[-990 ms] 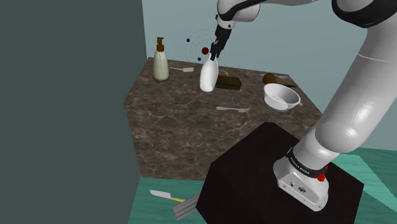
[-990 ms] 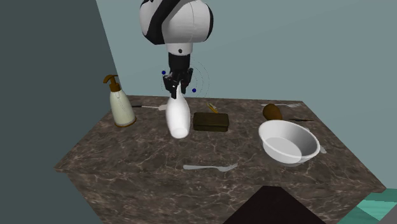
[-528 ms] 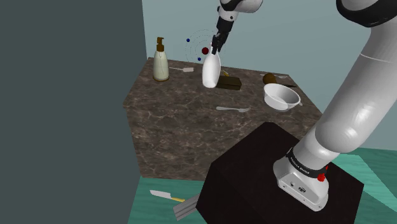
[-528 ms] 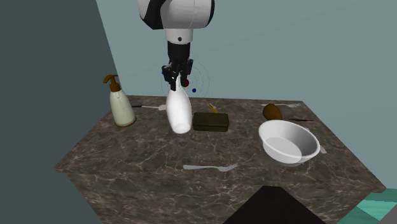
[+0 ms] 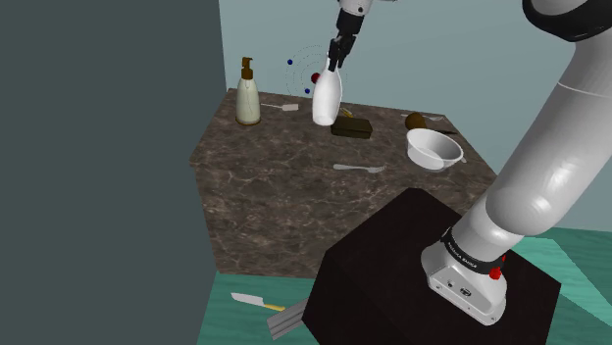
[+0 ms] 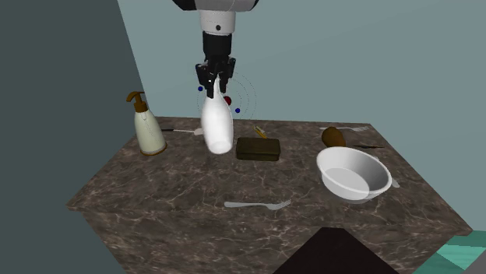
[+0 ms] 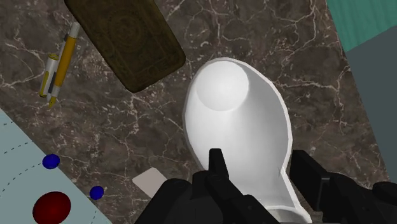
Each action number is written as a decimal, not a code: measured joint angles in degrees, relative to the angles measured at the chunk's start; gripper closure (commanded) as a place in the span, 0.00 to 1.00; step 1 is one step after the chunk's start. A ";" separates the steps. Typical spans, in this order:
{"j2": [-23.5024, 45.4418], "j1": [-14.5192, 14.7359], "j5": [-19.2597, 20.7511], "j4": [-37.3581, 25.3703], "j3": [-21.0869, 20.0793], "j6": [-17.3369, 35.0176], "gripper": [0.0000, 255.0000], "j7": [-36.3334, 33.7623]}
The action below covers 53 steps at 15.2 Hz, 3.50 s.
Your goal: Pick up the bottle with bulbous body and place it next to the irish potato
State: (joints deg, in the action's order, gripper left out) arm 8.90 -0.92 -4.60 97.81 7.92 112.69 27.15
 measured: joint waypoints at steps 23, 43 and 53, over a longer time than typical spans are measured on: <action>-4.54 -6.18 -0.62 -4.93 4.90 -10.19 1.00 10.42; 0.53 -20.74 -5.45 -10.14 16.21 -13.46 1.00 36.47; 0.64 -20.66 -5.77 -2.95 16.15 -6.27 1.00 37.73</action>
State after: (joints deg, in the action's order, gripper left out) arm 9.54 -21.58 -10.38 94.86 24.07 106.41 64.88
